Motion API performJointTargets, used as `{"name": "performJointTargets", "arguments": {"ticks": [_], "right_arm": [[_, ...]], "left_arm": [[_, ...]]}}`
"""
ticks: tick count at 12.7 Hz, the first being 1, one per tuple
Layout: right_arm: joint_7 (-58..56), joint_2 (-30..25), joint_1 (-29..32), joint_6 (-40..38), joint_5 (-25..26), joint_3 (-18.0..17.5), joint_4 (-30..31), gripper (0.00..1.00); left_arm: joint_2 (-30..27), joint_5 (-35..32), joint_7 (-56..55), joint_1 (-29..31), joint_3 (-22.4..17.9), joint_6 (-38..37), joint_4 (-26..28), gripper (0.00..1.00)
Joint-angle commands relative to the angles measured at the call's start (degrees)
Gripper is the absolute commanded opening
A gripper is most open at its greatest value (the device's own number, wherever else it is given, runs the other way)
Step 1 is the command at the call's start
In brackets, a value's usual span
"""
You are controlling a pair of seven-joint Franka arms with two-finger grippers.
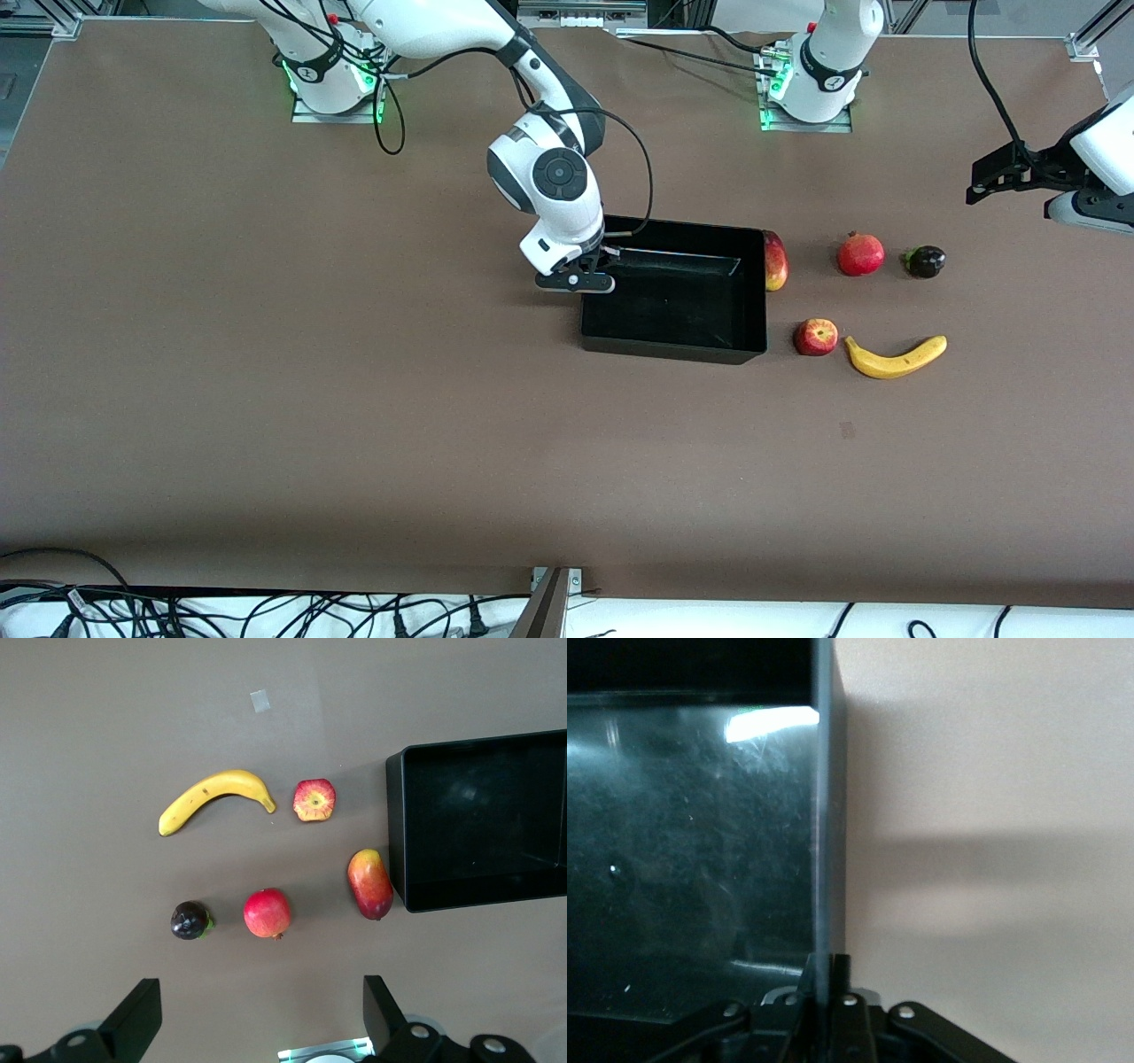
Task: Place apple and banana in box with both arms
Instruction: 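Release the box rim and draw the right gripper back to rest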
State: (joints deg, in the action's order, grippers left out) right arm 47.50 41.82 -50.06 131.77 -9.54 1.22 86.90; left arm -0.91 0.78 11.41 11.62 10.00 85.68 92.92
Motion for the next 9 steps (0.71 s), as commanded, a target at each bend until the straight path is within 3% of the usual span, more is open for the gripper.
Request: {"name": "performJointTargets", "arguments": {"ticks": [1, 3, 6, 9], "right_arm": [[-0.64, -1.29, -0.21, -1.25, -0.13, 0.8, -1.91, 1.0], [-0.91, -5.84, 0.4, -7.09, -0.04, 1.5, -1.91, 1.0], [-8.17, -15.68, 2.68, -23.34, -0.21, 6.66, -1.91, 1.0], [-25.29, -23.6, 2.95, -36.46, -0.91, 20.44, -1.91, 1.0]], "left_arm": [[0.65, 0.54, 0.28, 0.33, 0.19, -1.13, -1.61, 1.0], [0.65, 0.54, 0.28, 0.33, 0.19, -1.13, -1.61, 1.0], [0.65, 0.54, 0.28, 0.33, 0.19, -1.22, -1.61, 1.0], [0.65, 0.54, 0.28, 0.33, 0.19, -1.22, -1.61, 1.0]]}}
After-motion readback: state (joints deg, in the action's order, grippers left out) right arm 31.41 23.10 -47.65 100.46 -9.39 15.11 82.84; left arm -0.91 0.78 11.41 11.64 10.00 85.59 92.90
